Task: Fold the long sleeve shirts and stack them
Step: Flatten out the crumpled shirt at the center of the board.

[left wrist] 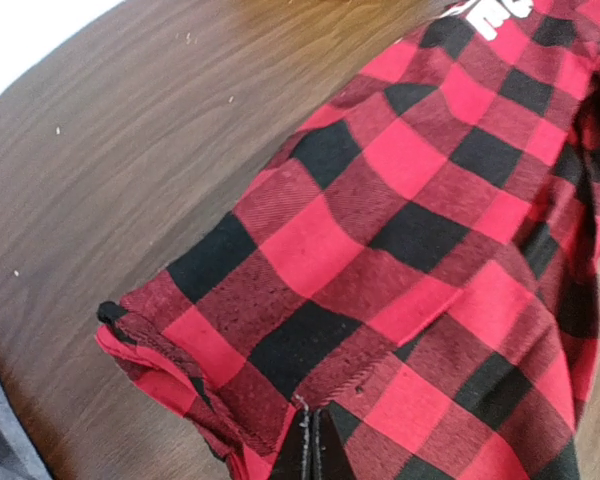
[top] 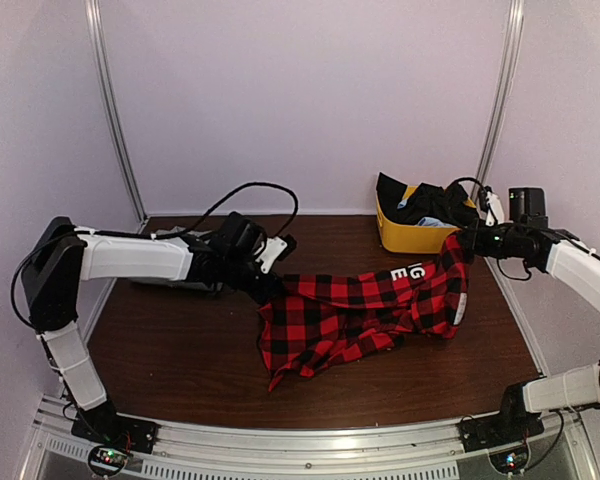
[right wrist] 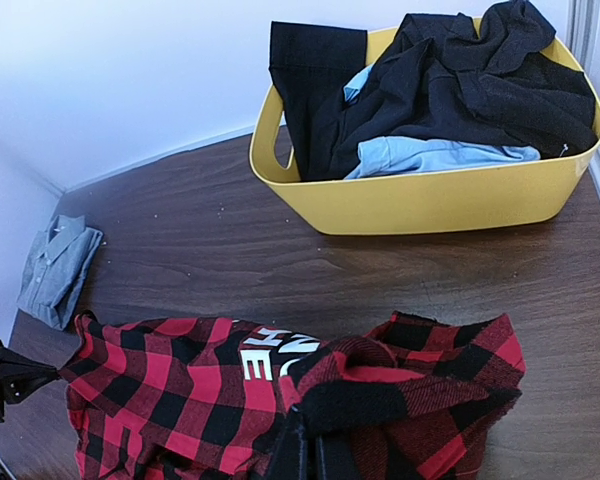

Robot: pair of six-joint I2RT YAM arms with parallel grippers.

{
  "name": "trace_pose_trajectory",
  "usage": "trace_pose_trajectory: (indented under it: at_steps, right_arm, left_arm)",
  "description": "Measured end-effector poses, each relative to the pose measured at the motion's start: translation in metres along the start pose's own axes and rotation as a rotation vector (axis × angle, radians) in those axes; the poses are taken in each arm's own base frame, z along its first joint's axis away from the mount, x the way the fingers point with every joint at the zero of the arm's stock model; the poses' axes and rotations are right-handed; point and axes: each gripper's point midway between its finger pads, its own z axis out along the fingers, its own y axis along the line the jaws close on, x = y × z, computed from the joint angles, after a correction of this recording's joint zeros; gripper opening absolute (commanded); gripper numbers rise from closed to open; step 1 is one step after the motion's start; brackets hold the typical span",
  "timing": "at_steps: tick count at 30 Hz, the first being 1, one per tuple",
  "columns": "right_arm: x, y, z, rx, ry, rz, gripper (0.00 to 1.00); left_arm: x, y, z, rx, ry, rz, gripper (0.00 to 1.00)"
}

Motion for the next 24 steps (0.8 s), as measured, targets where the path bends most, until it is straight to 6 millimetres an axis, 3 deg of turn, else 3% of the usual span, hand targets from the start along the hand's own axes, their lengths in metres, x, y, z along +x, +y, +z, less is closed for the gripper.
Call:
trace_pose_trajectory:
  at_steps: [10, 19, 24]
  right_arm:
    - [0.006, -0.002, 0.005, -0.004, 0.017, 0.005, 0.0]
    - [0.009, -0.004, 0.008, -0.003, 0.021, 0.003, 0.0]
    - [0.014, -0.006, 0.012, -0.002, 0.035, 0.008, 0.0]
  left_arm:
    - [-0.006, 0.018, 0.049, -0.014, 0.029, -0.064, 0.01]
    - [-0.005, -0.004, 0.053, 0.12, 0.027, -0.048, 0.26]
    - [0.003, -0.005, 0.054, 0.128, 0.042, -0.033, 0.33]
